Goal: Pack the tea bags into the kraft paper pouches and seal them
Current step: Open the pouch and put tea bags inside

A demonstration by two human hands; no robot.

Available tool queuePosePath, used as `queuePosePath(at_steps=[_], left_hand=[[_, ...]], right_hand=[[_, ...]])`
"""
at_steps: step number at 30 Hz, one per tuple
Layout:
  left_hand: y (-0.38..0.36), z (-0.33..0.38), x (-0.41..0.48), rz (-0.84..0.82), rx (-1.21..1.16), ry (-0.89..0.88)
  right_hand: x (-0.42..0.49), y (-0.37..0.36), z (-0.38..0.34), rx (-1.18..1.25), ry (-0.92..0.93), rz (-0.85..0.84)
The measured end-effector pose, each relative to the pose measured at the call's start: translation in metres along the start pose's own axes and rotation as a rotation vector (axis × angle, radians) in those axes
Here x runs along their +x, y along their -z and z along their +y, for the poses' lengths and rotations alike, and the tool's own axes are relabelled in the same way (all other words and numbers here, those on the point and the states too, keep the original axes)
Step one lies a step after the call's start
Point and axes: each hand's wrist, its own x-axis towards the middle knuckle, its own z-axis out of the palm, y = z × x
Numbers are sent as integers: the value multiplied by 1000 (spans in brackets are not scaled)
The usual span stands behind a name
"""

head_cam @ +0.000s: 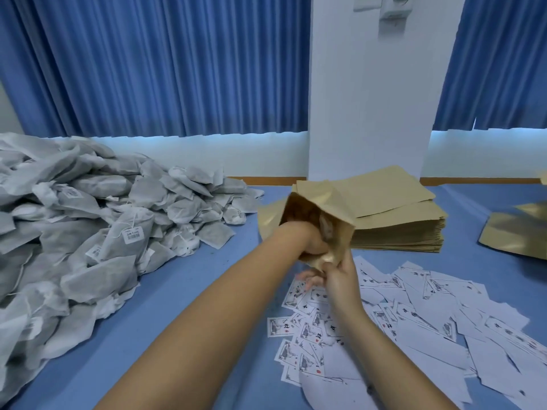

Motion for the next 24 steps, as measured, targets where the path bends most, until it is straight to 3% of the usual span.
queuePosePath(at_steps=[4, 7, 11, 14, 16, 17, 18, 20, 21, 22, 24], left_hand=[[-10, -8, -15, 374, 183, 70], [-16, -49, -20, 367, 122, 86], [-5, -101, -30, 491, 214, -7], [2, -131, -45, 1062, 310, -338], [6, -160, -53, 1406, 182, -365], [7, -178, -52, 1402, 143, -212], [6, -197, -47, 1271, 123, 62], [-5, -236, -40, 766, 19, 668], [-17, -251, -38, 518, -79, 827], [-32, -261, -37, 355, -210, 891], [-64, -269, -31, 288, -371, 880]], right_hand=[[17, -20, -5, 42, -44, 37], [20, -56, 1, -62, 53, -80], [22, -83, 17, 47, 40, -101], [32, -86, 20, 131, 37, -41], [37, -85, 18, 170, 44, -42], [38, -83, 18, 187, 47, -48], [37, -81, 18, 205, 48, -51], [36, -79, 18, 240, 45, -46], [36, -77, 18, 248, 42, -40], [35, -76, 18, 245, 39, -35], [34, -73, 18, 231, 40, -33]])
